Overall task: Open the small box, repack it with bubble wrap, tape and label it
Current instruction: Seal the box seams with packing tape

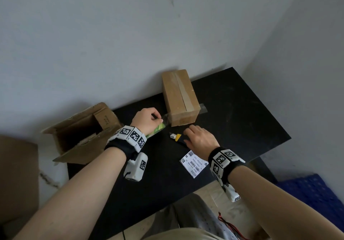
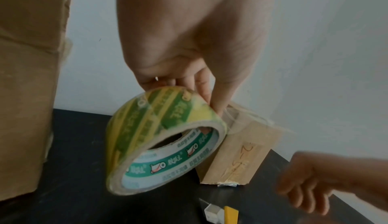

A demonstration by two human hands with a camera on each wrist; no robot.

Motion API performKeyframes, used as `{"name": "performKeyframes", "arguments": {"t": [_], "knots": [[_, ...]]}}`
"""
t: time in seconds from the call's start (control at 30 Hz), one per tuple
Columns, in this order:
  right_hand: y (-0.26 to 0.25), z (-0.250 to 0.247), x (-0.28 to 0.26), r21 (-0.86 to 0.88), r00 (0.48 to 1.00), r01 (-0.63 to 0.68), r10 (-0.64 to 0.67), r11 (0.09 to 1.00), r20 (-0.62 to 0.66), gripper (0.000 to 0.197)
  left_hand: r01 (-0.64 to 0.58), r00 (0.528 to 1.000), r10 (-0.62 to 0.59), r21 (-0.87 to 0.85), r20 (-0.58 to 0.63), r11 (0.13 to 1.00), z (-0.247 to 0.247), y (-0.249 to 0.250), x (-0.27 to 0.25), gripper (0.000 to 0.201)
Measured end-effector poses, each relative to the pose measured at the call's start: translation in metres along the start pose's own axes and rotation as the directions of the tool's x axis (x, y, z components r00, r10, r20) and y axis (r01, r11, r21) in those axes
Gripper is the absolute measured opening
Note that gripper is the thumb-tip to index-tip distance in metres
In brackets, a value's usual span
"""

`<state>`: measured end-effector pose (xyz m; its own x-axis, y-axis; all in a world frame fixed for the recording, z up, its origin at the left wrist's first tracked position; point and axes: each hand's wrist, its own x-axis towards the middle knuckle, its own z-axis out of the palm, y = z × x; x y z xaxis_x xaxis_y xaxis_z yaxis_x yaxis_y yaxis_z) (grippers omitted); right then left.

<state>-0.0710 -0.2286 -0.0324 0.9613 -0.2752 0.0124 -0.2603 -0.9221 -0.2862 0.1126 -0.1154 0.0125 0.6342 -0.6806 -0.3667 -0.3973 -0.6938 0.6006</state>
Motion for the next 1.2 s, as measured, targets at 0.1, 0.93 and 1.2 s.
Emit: {"name": "performKeyframes", "arguments": {"t": [0.1, 0.93, 1.2], "knots": [[0.0, 0.012, -0.003, -0.051, 0.949, -0.146, 0.154, 0.988, 0.274, 0.045, 0.0, 1.0, 0.0, 0.018, -0.014, 1.0, 0.002, -0.004, -0.001, 0.009], [-0.027, -0.029, -0.028, 0.186, 0.951, -0.234, 0.185, 0.954, 0.248, 0.054, -0.02, 0.998, 0.02, 0.004, -0.067, 1.0, -0.002, 0.0, -0.005, 0.005], [-0.045, -0.034, -0.006, 0.437, 0.916, -0.369, 0.243, 0.82, 0.319, 0.054, -0.018, 0.994, 0.019, 0.011, -0.107, 1.0, 0.0, 0.0, -0.005, 0.007]]}}
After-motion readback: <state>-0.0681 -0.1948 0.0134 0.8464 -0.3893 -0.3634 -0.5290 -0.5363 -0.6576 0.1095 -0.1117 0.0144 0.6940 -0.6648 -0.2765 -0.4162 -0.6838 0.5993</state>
